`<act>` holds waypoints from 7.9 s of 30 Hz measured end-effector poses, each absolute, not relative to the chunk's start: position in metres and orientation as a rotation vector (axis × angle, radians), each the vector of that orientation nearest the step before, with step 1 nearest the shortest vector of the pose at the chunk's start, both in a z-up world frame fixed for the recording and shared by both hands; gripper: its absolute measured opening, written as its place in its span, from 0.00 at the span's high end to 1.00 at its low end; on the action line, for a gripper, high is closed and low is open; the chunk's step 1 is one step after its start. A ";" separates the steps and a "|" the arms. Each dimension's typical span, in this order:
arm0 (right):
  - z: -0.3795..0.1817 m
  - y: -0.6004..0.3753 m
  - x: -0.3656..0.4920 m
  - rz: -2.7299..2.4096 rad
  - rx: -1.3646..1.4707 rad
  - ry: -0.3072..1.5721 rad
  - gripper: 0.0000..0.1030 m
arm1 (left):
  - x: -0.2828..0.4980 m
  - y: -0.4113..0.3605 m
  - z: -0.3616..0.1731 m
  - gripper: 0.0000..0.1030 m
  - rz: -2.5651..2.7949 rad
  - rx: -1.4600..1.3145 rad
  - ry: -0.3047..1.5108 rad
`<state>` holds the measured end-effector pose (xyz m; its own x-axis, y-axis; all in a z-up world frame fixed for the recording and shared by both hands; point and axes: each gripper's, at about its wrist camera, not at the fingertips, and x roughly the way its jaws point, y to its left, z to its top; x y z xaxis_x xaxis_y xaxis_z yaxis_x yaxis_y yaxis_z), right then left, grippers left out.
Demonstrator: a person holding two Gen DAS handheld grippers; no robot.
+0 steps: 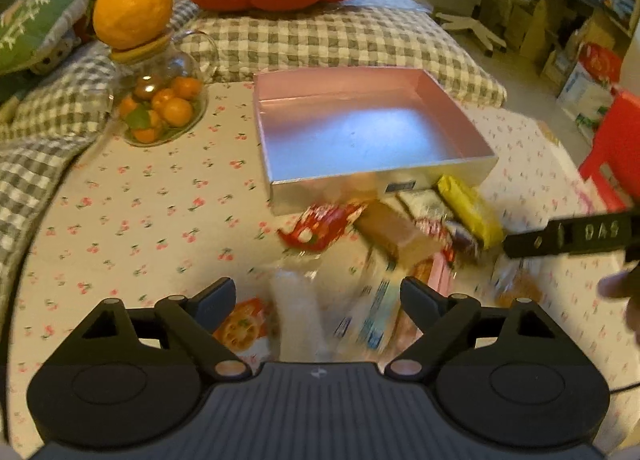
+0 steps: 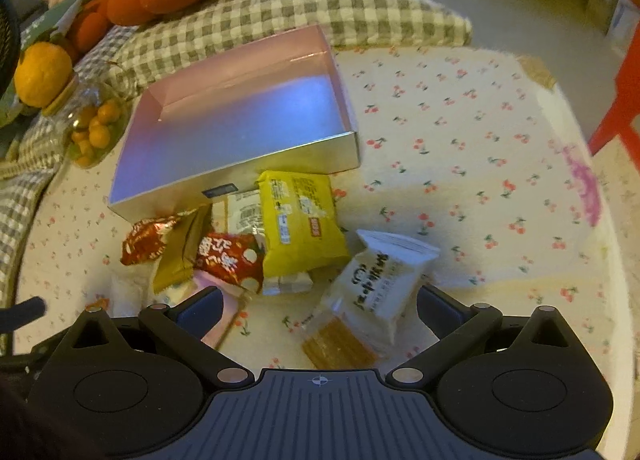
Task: Organize snacks
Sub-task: 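Grasp the brown chocolate bar with the left tool while the right tool grasps the yellow packet, then lower both held snacks into the pink box and open both tools, then lift both tools out of the box and move back over the snack pile, then grasp the clear white rice-cake packet with the left tool while the right tool grasps the square brown biscuit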
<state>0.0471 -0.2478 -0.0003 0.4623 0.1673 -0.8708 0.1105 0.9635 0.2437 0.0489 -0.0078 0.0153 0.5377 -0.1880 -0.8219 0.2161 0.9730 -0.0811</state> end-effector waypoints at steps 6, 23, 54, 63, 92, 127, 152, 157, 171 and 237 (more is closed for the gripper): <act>-0.016 -0.257 0.069 0.088 0.402 1.106 0.01 | 0.076 -0.016 0.002 0.30 -0.272 -0.109 1.029; -0.038 -0.273 0.098 0.132 0.550 1.025 0.15 | 0.106 -0.039 -0.029 0.50 -0.281 -0.275 1.051; -0.034 -0.280 0.087 0.086 0.630 1.017 0.49 | 0.098 -0.019 -0.027 0.76 -0.251 -0.365 1.043; -0.014 -0.283 0.078 0.089 0.670 0.971 0.49 | 0.090 -0.011 -0.006 0.76 -0.278 -0.388 1.010; -0.007 -0.265 0.144 0.090 0.658 0.773 0.49 | 0.157 -0.010 -0.009 0.76 -0.292 -0.277 0.806; -0.009 -0.260 0.144 0.087 0.590 0.823 0.28 | 0.154 -0.021 -0.011 0.16 -0.289 -0.118 0.792; 0.020 -0.249 0.061 0.071 0.530 0.816 0.14 | 0.099 0.023 0.016 0.01 -0.217 -0.073 0.890; 0.016 -0.255 0.044 0.048 0.498 0.845 0.14 | 0.084 0.041 0.007 0.01 -0.204 -0.097 0.921; -0.015 -0.264 0.008 -0.070 0.436 0.988 0.14 | 0.047 0.047 -0.010 0.06 -0.265 -0.028 0.935; -0.025 -0.237 -0.005 -0.061 0.434 1.017 0.56 | 0.028 0.040 -0.024 0.74 -0.366 -0.043 1.020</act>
